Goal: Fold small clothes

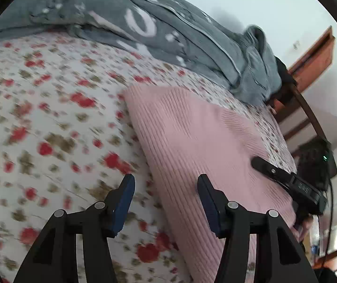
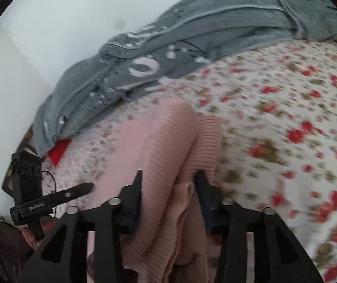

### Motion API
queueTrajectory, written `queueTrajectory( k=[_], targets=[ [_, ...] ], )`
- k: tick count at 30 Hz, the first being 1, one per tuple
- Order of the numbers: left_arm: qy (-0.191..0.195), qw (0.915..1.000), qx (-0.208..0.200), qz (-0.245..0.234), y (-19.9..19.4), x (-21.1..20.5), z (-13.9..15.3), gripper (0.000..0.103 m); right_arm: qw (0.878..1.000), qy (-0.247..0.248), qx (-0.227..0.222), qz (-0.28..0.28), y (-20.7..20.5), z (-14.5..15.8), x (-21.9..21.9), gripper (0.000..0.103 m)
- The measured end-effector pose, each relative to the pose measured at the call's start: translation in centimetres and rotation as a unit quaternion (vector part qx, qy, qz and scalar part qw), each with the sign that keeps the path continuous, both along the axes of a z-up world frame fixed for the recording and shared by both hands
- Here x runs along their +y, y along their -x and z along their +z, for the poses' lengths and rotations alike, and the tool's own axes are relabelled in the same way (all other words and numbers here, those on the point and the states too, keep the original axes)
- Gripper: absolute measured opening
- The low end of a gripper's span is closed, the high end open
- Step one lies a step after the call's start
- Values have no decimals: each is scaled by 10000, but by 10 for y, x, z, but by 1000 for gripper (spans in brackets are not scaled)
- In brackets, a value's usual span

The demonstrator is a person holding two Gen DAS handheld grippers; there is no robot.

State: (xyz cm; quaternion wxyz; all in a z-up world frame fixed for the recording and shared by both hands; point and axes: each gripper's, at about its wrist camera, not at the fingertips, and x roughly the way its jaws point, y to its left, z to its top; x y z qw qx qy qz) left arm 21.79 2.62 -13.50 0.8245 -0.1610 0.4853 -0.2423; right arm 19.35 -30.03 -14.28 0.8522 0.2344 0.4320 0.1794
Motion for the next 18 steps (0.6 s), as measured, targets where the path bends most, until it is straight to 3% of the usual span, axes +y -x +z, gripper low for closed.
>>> queueTrajectory(
  k=[2,6,8,9,11,13,18],
  targets=[
    [127,9999,32,-78,1,-8,-7,60,9998,-84,175,-58,6,-10,-14,58],
    [445,9984,320,-111,-1,-17,-21,59,9971,-642,417,59,10,-28,-18,61],
    [513,9981,339,-5,0,-20,-25,43,9971,-599,464,105,9,-36,-9,65],
    [431,9988,224,16,1,-22,-21,40,9976,-519,458,95,9,-37,-5,65],
    [364,9993,28,7,4,-22,-6,35,9974,-543,462,26,8,-31,0,45],
    [378,9992,-97,93,2,-16,9,34,9977,-631,253,49,7,-16,6,40],
    [-74,9976,-561,404,-7,15,51,34,9954,-828,-41,484,-8,9,47,38]
  ],
)
